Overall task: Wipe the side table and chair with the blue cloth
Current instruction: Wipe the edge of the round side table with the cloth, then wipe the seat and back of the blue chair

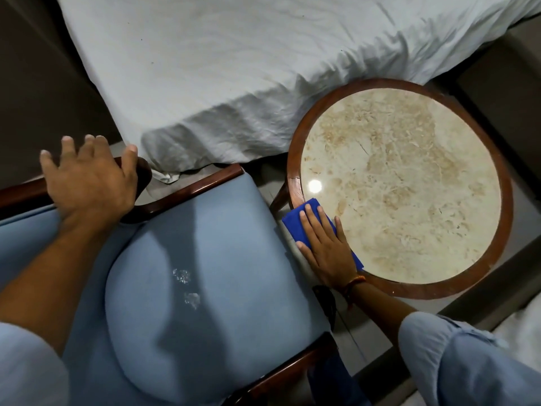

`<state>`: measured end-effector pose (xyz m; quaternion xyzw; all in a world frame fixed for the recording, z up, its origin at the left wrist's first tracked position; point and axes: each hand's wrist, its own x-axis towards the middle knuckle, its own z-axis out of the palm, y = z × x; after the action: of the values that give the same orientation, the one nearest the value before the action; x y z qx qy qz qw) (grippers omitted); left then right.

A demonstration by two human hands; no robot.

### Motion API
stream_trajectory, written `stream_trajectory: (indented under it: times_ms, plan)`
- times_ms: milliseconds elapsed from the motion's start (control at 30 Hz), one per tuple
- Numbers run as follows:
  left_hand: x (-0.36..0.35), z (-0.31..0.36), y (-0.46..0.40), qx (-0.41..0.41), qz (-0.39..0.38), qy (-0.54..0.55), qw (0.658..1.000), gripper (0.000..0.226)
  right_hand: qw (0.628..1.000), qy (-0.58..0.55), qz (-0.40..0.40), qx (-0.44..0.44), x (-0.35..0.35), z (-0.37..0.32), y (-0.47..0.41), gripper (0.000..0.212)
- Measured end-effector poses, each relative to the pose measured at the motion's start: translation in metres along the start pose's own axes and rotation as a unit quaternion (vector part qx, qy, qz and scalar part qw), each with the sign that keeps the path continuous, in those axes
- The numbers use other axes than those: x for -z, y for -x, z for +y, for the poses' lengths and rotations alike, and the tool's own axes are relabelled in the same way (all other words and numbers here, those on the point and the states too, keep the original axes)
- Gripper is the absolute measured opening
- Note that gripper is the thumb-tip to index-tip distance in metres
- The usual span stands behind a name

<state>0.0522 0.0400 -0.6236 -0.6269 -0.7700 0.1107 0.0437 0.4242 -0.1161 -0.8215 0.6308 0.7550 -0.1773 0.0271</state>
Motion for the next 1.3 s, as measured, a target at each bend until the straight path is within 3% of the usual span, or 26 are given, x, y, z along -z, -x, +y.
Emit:
stream_trajectory:
  times_ms: [200,300,467,567,733,933,1067,1133,1200,1300]
  plan:
    - [0.009,-0.014,0.002,0.018,-0.002,0.025,1.0,0.071,0.999,-0.004,0.028,0.028,0.056,-0.007,-0.096,0.071]
    - [0.005,-0.025,0.003,-0.019,-0.023,0.0,1.0,0.067,0.999,0.018,0.035,0.029,0.076,-0.01,-0.124,0.072]
    - [0.011,-0.004,0.006,0.044,0.035,0.067,0.996,0.073,0.998,0.041,0.036,0.021,0.092,0.004,-0.126,0.092]
    - [0.009,0.01,0.004,0.023,0.031,0.082,0.996,0.079,0.998,0.054,0.03,0.029,0.087,0.018,-0.105,0.1]
    - [0.002,0.031,0.002,-0.049,0.026,0.12,0.991,0.088,0.999,-0.021,0.024,0.001,0.092,0.059,-0.089,0.077]
    - [-0.005,0.04,0.007,0.012,0.003,0.156,0.988,0.098,0.967,-0.203,0.09,-0.127,0.094,0.111,-0.07,0.059]
    - [0.004,0.039,0.003,0.028,0.002,0.148,0.989,0.098,0.966,-0.254,-0.007,-0.053,0.071,0.042,-0.078,0.059]
    - [0.015,0.051,0.002,0.016,-0.001,0.145,0.989,0.096,0.989,-0.143,-0.044,0.009,0.051,-0.003,-0.076,0.064]
    - [0.026,0.063,-0.002,0.011,-0.003,0.135,0.991,0.095,0.997,-0.011,-0.031,0.067,0.035,-0.041,-0.071,0.071]
    - [0.045,0.063,-0.009,0.021,0.021,0.125,0.992,0.093,0.986,0.044,-0.019,0.162,0.025,-0.083,-0.063,0.075]
